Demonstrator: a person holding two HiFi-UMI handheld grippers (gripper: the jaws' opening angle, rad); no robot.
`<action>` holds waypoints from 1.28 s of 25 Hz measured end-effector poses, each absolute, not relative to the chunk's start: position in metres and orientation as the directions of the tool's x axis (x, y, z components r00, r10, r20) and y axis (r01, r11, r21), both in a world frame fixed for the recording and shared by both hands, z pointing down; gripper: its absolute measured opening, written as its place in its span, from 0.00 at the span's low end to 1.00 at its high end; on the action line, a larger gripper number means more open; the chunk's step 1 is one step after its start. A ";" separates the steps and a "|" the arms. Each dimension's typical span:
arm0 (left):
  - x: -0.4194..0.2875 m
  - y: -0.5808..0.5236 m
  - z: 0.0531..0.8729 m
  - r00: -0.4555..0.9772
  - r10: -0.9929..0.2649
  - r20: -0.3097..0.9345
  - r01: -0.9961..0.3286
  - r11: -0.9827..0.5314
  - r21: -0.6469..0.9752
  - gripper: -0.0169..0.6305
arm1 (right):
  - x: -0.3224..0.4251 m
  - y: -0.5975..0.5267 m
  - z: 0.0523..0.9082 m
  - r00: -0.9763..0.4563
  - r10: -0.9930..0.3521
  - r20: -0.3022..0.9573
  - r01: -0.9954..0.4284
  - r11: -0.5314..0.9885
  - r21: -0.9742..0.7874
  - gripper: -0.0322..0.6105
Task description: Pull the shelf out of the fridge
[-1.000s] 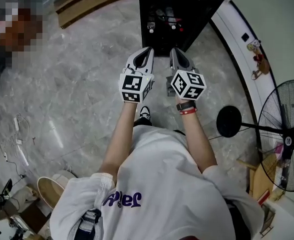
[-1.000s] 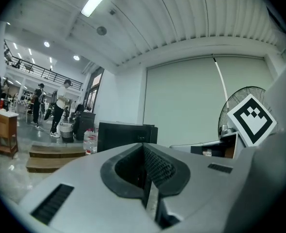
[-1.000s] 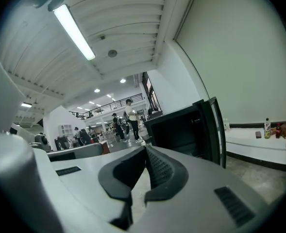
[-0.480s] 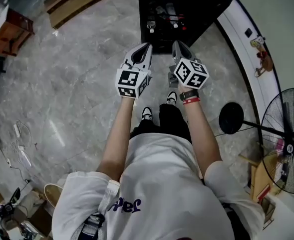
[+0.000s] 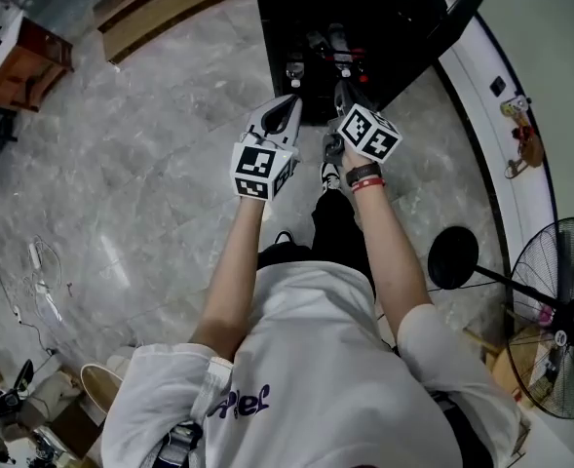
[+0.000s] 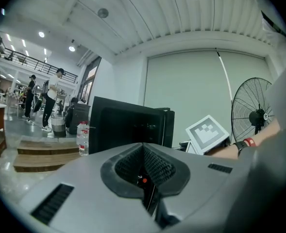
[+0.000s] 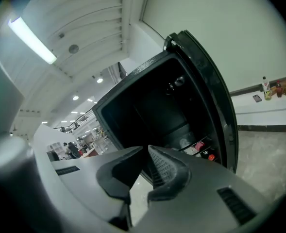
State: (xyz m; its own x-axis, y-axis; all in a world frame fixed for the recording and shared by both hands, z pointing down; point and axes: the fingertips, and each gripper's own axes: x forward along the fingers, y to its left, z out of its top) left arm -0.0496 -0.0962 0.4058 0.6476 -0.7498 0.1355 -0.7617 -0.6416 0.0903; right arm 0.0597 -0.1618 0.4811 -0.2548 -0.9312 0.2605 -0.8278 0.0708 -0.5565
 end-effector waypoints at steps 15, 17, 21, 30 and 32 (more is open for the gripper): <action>-0.016 -0.186 0.471 0.623 -0.770 0.138 -0.781 -0.619 0.075 0.05 | 0.095 -0.275 0.595 -0.234 -0.947 0.219 -0.592 -0.040 -0.805 0.23; -0.012 -0.192 0.479 0.623 -0.770 0.138 -0.782 -0.618 0.080 0.05 | 0.098 -0.284 0.607 -0.234 -0.949 0.213 -0.553 -0.050 -0.832 0.26; -0.001 -0.201 0.490 0.626 -0.767 0.143 -0.780 -0.619 0.091 0.05 | 0.105 -0.301 0.626 -0.231 -0.953 0.196 -0.487 -0.061 -0.871 0.31; 0.010 -0.223 0.508 0.615 -0.774 0.151 -0.789 -0.603 0.119 0.05 | 0.118 -0.341 0.671 -0.214 -0.961 0.172 -0.249 -0.116 -0.961 0.54; 0.010 -0.227 0.512 0.607 -0.779 0.154 -0.795 -0.593 0.129 0.05 | 0.118 -0.346 0.679 -0.220 -0.961 0.167 -0.214 -0.119 -0.969 0.54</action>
State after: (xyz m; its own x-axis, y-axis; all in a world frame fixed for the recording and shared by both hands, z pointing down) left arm 0.0098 -0.2267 0.5122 0.6072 -0.7795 0.1542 -0.7945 -0.5934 0.1290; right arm 0.1176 -0.3463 0.6794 -0.2204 -0.9610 0.1670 -0.2144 -0.1193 -0.9694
